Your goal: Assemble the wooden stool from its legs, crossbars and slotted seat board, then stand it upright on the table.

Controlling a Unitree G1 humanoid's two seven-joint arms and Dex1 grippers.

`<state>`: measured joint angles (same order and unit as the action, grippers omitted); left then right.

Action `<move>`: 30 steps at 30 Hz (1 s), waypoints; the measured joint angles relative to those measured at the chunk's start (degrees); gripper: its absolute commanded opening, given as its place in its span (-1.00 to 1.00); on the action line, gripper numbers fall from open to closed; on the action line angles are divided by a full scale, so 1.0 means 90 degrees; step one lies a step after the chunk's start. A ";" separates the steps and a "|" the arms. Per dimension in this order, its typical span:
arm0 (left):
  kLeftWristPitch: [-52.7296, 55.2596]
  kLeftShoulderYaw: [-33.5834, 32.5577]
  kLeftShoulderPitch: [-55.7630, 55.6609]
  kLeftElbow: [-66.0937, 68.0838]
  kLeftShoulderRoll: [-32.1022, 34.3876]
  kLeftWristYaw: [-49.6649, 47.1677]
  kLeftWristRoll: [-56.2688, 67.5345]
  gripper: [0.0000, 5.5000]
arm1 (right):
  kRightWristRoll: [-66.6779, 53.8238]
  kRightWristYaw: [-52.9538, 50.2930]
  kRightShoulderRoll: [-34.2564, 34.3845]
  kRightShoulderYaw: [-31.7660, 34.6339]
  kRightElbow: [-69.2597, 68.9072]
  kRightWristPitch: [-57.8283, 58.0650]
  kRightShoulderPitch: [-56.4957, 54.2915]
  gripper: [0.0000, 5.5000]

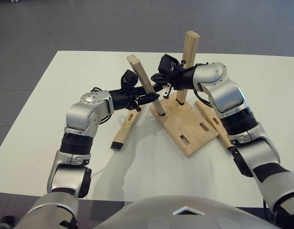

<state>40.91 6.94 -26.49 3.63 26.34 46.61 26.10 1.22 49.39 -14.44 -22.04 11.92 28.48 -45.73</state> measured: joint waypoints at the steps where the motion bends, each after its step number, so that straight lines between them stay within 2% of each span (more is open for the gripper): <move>1: 0.0024 0.0009 -0.0027 -0.0003 0.0004 0.0000 -0.0002 -0.26 | -0.0062 0.0001 -0.0006 0.0043 0.0012 0.0009 0.0027 -0.96; 5: 0.0101 0.0217 -0.0089 -0.0132 0.0006 -0.0121 -0.0185 -0.26 | -0.0279 -0.0149 0.0050 0.0296 -0.0019 0.0023 0.0271 -0.96; 8: 0.0147 0.0337 -0.0156 -0.0298 -0.0008 -0.0251 -0.0260 -0.26 | -0.0666 -0.0816 0.0430 0.0964 -0.0307 0.0067 0.0441 -0.96; 11: 0.0147 0.0365 -0.0171 -0.0323 -0.0011 -0.0290 -0.0260 -0.26 | -0.0913 -0.1318 0.0517 0.1663 -0.0928 0.0044 -0.0334 -0.96; 14: 0.0140 0.0397 -0.0173 -0.0293 -0.0017 -0.0339 -0.0263 -0.26 | -0.0904 -0.1279 0.0419 0.1540 -0.1128 0.0217 -0.0590 -0.96; 19: 0.0144 0.0429 -0.0145 -0.0322 -0.0039 -0.0391 -0.0278 -0.26 | -0.1035 -0.0969 0.0103 0.1074 -0.0437 0.1482 0.0442 -0.96; 22: 0.0147 0.0471 -0.0116 -0.0294 -0.0132 -0.0530 -0.0301 -0.26 | -0.1093 -0.0847 0.0011 0.1026 -0.0230 0.1696 0.0311 -0.96; 27: 0.0146 0.0480 -0.0286 -0.0095 -0.0218 -0.0513 -0.0298 -0.26 | -0.1372 -0.0996 0.0083 0.1475 -0.0287 0.1468 0.0257 -0.96; 30: 0.0143 0.0475 -0.0415 0.0197 -0.0277 -0.0377 -0.0288 -0.26 | -0.2118 -0.1291 0.0420 0.2301 -0.1323 0.1311 -0.0113 -0.96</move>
<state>42.20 11.22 -30.23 5.40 23.85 43.22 23.51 -17.84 37.77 -10.66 -1.32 0.01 40.29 -46.74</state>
